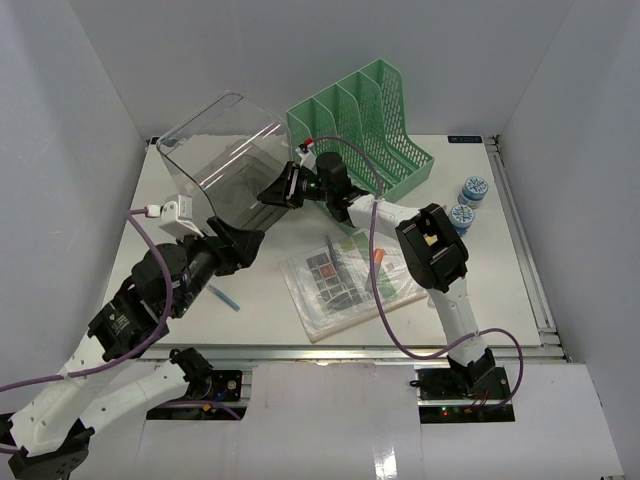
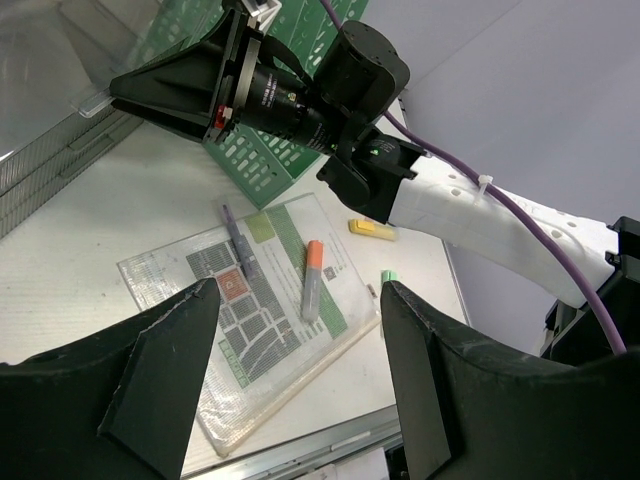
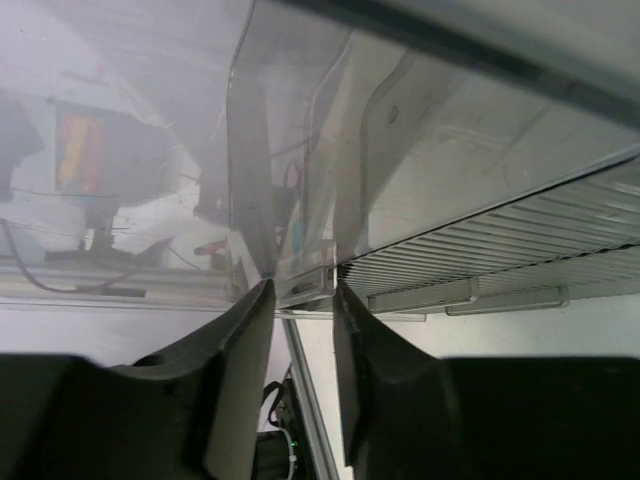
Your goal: Organize the desk
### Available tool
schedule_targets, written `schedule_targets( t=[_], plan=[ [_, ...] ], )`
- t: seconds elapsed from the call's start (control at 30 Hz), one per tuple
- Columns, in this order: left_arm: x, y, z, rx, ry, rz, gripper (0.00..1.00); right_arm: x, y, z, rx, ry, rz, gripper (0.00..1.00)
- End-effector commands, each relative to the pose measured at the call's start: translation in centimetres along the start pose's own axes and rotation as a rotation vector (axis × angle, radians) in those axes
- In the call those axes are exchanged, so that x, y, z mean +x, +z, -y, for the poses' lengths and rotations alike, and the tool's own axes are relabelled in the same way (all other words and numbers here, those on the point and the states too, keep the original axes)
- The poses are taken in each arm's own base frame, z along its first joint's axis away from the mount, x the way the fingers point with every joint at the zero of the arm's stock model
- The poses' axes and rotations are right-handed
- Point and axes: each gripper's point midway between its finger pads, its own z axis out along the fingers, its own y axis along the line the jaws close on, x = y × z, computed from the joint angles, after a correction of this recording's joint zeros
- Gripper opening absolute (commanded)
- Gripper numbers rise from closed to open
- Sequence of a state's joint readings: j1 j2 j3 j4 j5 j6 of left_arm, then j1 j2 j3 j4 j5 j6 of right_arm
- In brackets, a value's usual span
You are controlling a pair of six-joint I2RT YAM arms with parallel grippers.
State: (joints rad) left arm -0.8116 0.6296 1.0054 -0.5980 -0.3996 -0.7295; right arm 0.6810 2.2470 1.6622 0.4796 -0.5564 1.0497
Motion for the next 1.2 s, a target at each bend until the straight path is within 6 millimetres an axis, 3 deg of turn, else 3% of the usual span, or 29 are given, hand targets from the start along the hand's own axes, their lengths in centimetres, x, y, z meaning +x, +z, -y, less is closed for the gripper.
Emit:
schedule_targets(
  t=[0.0, 0.23, 0.37, 0.53, 0.9, 1.17],
  plan=[
    [-0.1, -0.1, 0.0, 0.006, -0.038, 0.017, 0.76, -3.6, -0.3, -1.4, -0.052, -0.008, 0.094, 0.33],
    [0.3, 0.0, -0.2, 0.012, -0.06, 0.018, 0.76, -3.8, -0.6, -2.0, -0.068, 0.0, 0.1, 0.14],
    [0.9, 0.1, -0.7, 0.006, -0.073, 0.014, 0.77, -3.9, -1.1, -2.0, -0.077, 0.005, 0.099, 0.09],
    [1.7, 0.2, -1.6, -0.002, -0.087, 0.028, 0.78, -4.6, -2.6, -2.5, -0.092, 0.015, 0.113, 0.08],
    [2.6, 1.4, -5.1, -0.065, -0.055, 0.146, 0.91, -4.7, -6.6, -6.2, -0.147, 0.011, 0.145, 0.08],
    [2.2, 2.5, -5.8, -0.113, -0.029, 0.194, 0.93, -4.1, -7.9, -7.1, -0.149, 0.014, 0.148, 0.08]
  ],
)
